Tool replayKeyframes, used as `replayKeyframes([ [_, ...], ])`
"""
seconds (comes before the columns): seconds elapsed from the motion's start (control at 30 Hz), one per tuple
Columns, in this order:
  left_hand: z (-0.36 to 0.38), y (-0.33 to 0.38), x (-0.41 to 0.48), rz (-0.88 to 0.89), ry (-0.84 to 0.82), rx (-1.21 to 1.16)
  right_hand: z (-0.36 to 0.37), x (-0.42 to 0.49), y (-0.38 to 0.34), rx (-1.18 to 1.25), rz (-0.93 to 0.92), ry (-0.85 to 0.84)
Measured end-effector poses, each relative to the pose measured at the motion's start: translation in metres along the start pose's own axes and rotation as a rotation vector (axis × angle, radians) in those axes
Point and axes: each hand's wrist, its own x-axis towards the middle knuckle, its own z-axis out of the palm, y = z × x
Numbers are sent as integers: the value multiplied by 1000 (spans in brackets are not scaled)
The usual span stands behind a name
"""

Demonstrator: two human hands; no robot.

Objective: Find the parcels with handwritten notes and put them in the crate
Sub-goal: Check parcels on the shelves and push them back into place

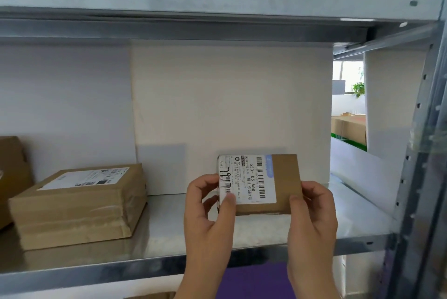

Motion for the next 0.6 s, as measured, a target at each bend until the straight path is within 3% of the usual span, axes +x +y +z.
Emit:
replayKeyframes([
  [0.2,-1,-4,3,-44,-32,98,-7,7,0,-144,51,-160],
  [0.43,2,-7,20,-276,-209,381,-1,34,6,-481,181,-322],
  [0.6,4,-3,27,-279,-316,554,5,44,12,-539,207,-381],
])
